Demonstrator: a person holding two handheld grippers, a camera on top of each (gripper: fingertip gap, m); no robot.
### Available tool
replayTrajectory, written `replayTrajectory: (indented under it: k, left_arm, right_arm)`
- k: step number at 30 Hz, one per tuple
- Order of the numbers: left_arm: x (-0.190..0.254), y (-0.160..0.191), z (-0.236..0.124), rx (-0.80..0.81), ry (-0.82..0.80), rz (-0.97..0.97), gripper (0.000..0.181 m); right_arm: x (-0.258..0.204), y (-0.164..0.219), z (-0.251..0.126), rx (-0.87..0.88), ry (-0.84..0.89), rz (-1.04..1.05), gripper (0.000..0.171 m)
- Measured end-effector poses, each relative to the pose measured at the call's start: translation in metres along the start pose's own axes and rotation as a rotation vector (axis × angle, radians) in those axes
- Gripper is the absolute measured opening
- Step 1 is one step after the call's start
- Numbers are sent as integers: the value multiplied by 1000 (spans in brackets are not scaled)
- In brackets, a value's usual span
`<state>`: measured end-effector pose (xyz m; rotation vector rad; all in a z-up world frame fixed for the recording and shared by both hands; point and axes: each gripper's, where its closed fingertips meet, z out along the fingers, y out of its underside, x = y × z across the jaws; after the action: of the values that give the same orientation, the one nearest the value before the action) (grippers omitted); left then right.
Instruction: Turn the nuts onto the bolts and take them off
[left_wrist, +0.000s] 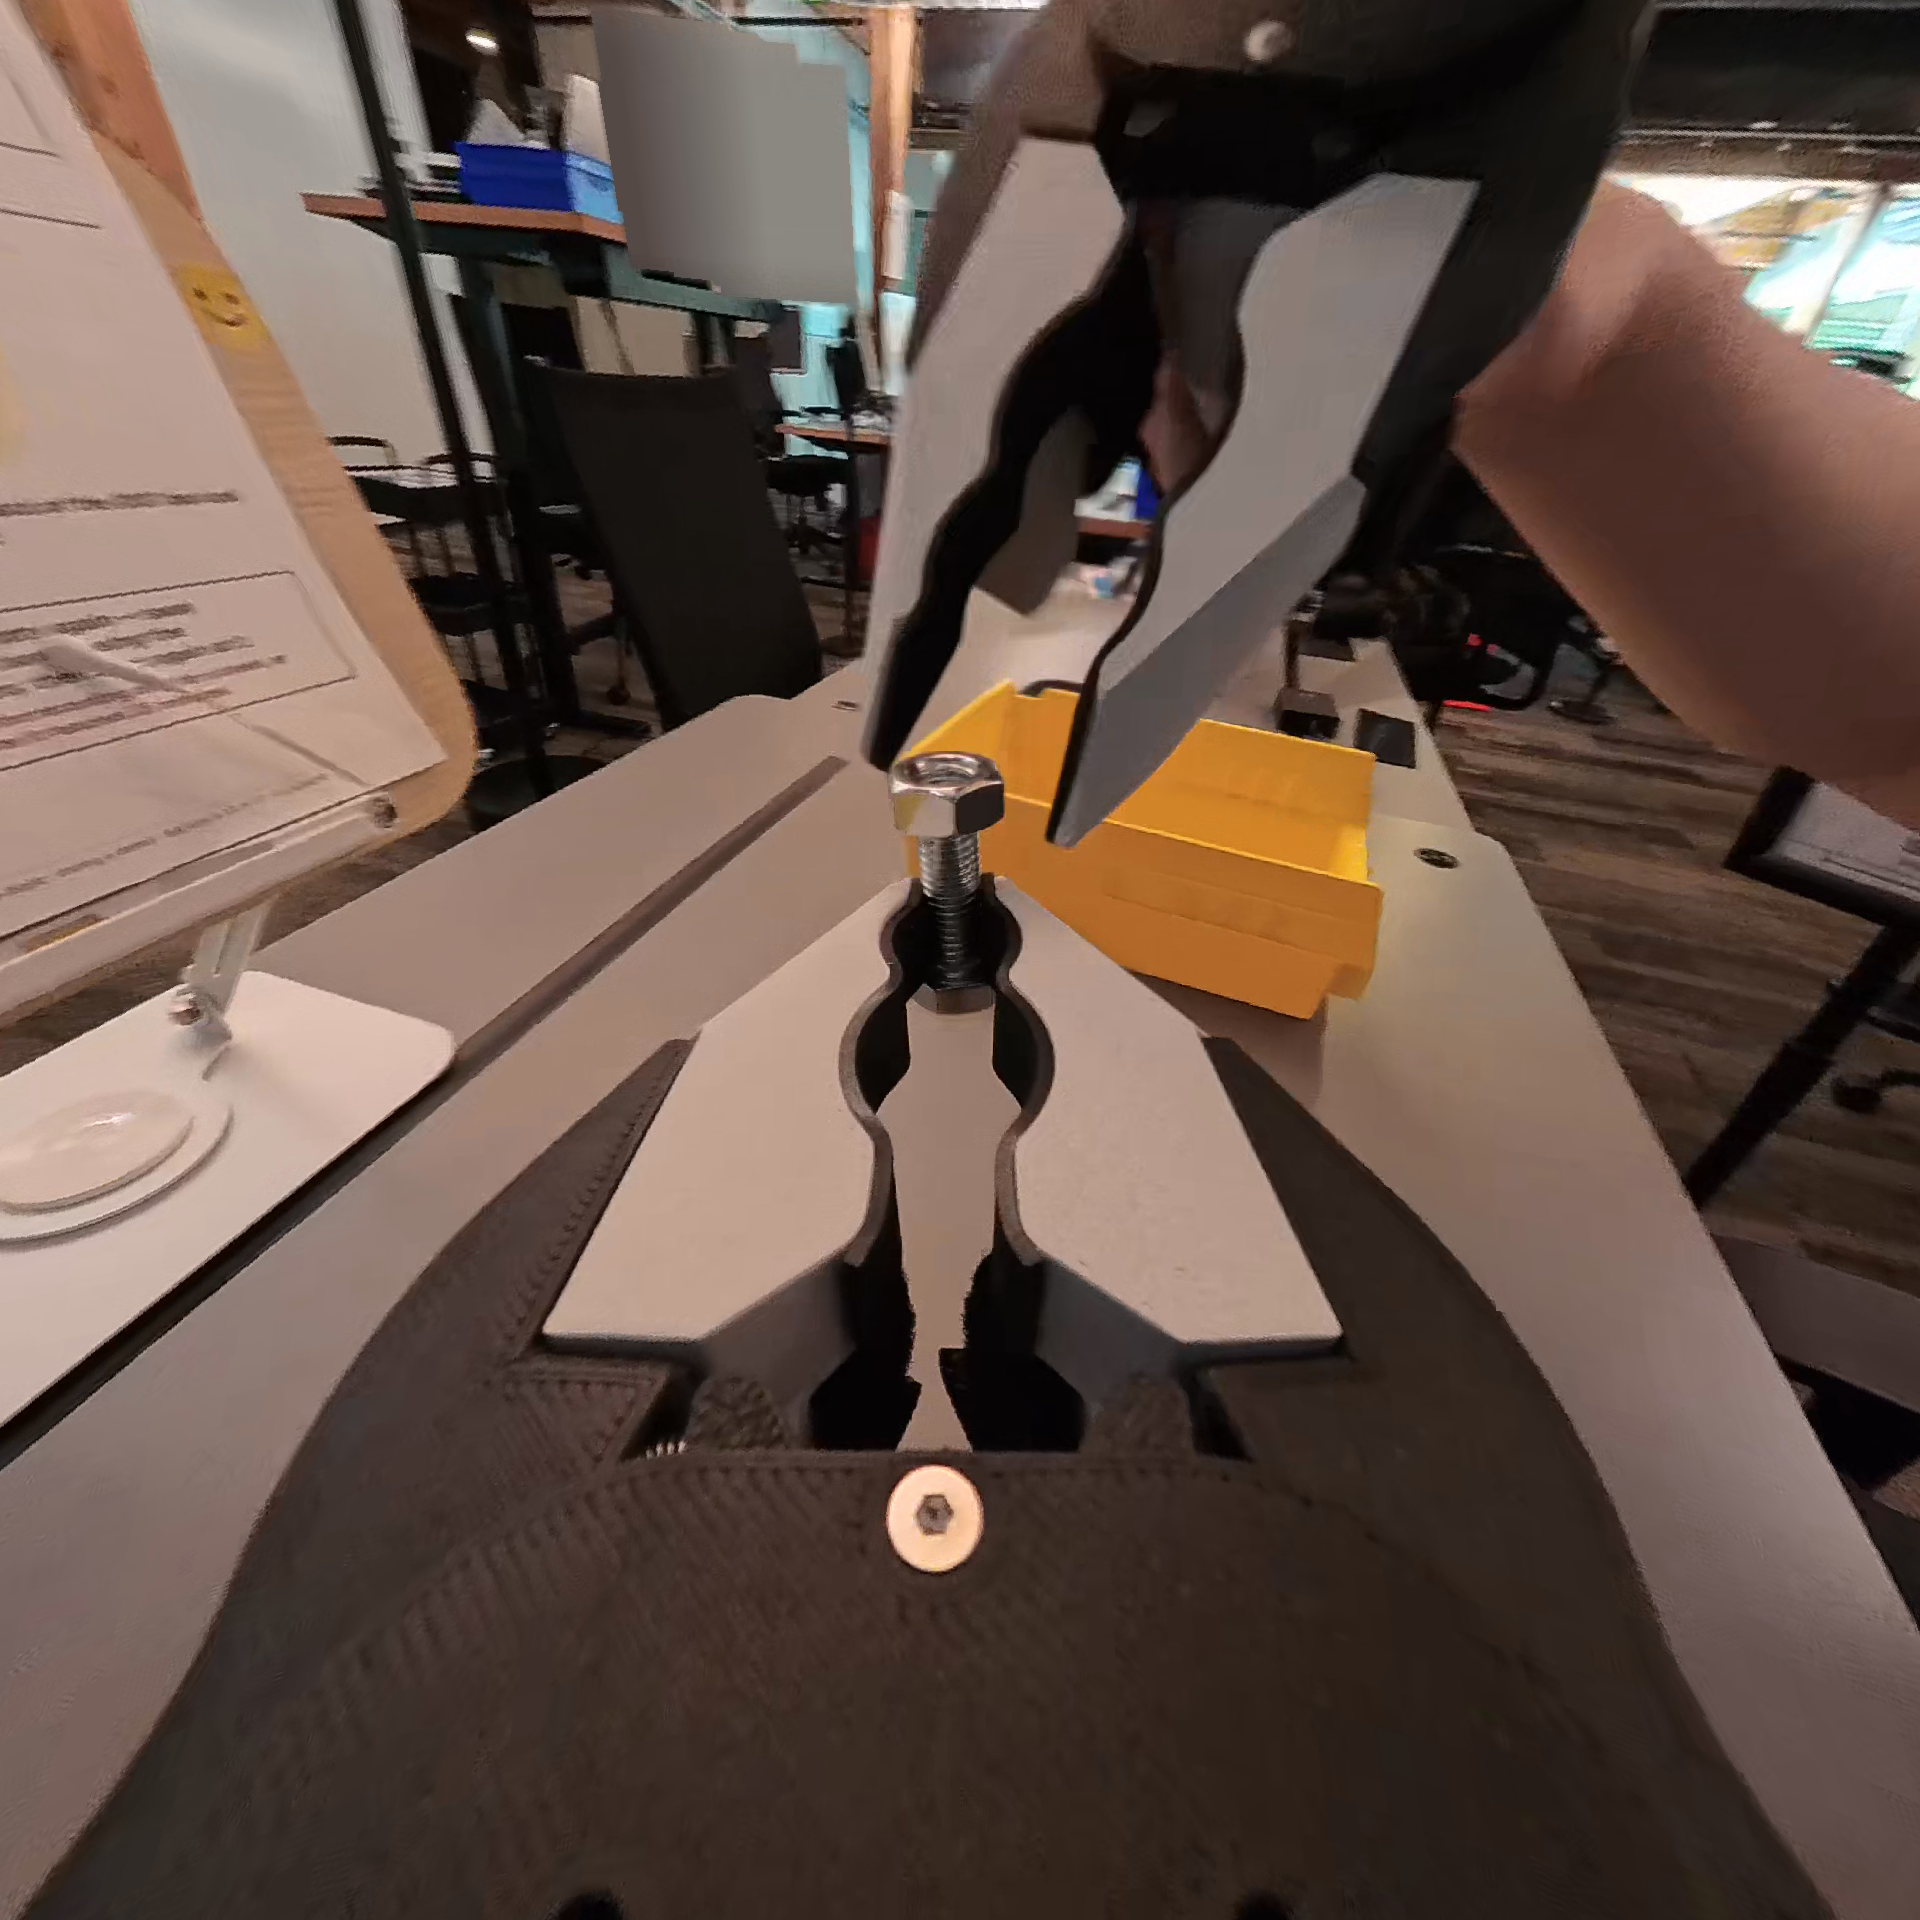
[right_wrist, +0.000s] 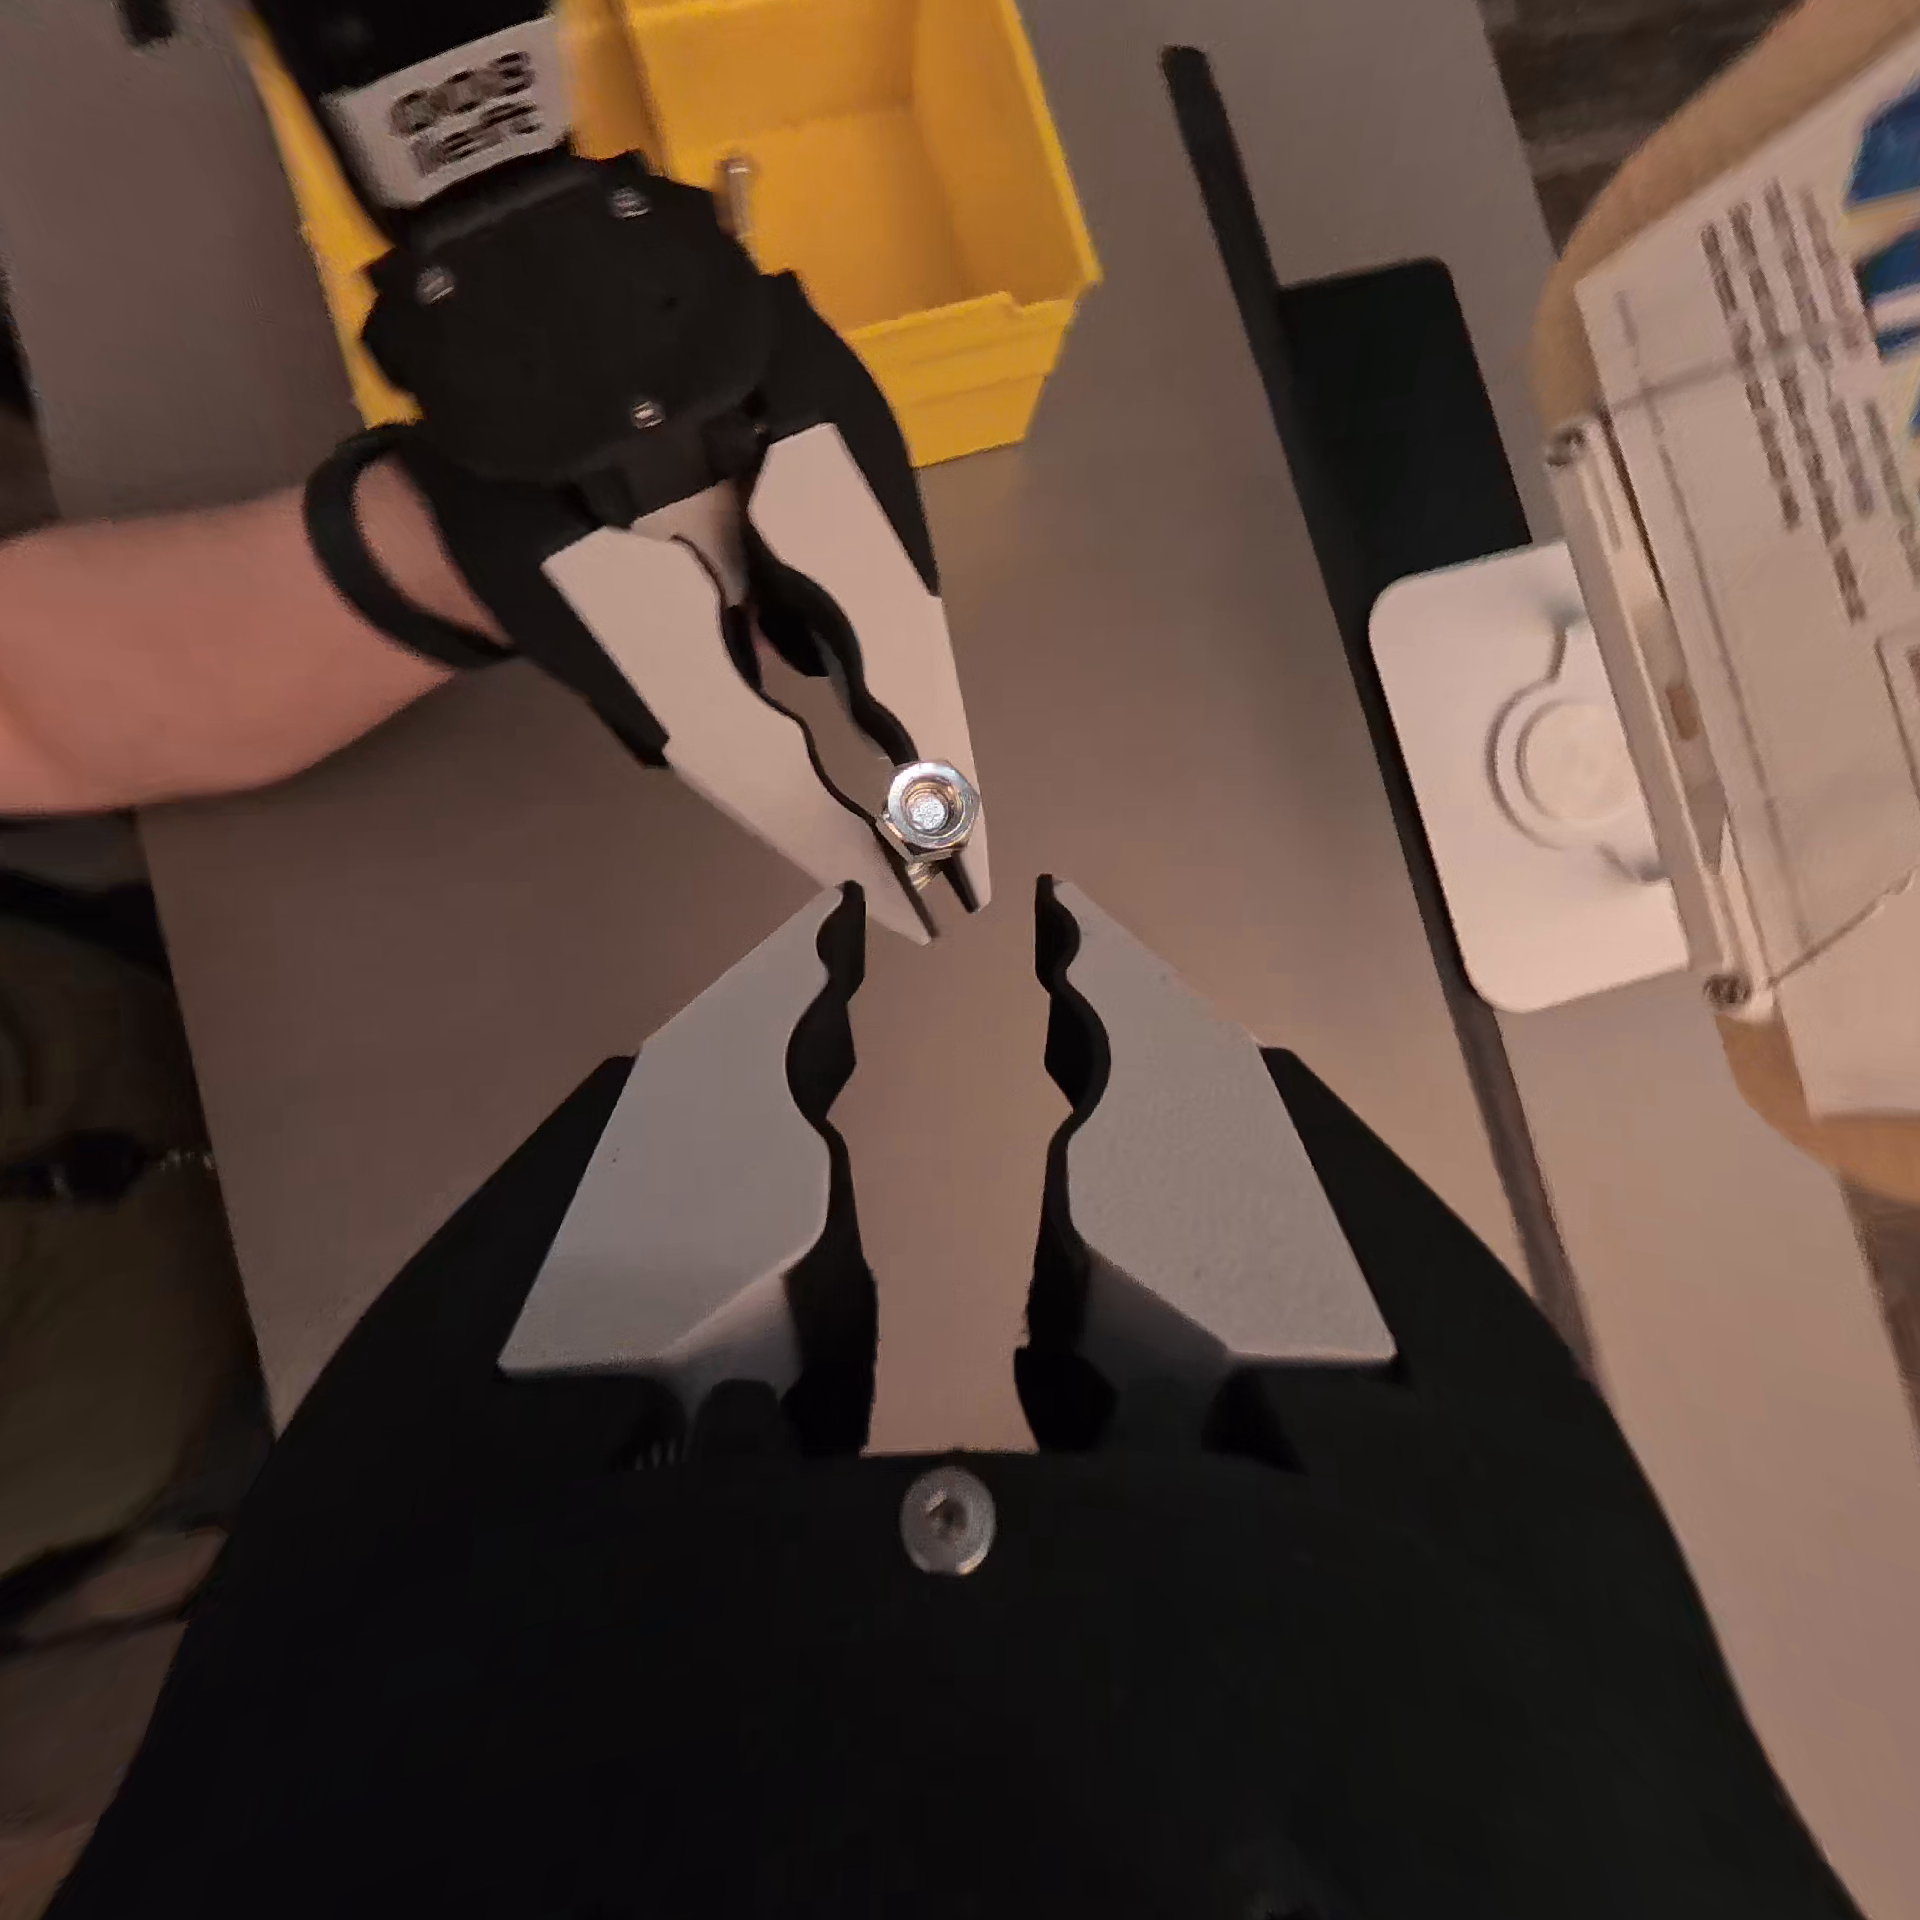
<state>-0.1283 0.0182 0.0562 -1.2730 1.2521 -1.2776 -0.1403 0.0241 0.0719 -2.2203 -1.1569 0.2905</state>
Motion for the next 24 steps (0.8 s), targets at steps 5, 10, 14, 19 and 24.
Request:
replayTrajectory:
  k: [5,10,14,19,24]
  left_arm:
    - [27,-2,-4,-4,173,3,7]
    - [44,4,-3,-46,254,48,7]
    - [39,9,0,-73,213,72,7]
    - [11,5,1,-55,45,44,7]
    - [3,-4,-1,-18,-22,26,7]
  right_arm:
    - [-20,1,-12,1,-134,-261,36]
    - [-36,-5,-8,1,-260,-270,30]
    - [-36,4,-2,-82,-267,-200,17]
    - [-10,-8,7,-47,-71,69,17]
    - [-1,-18,5,98,74,95,32]
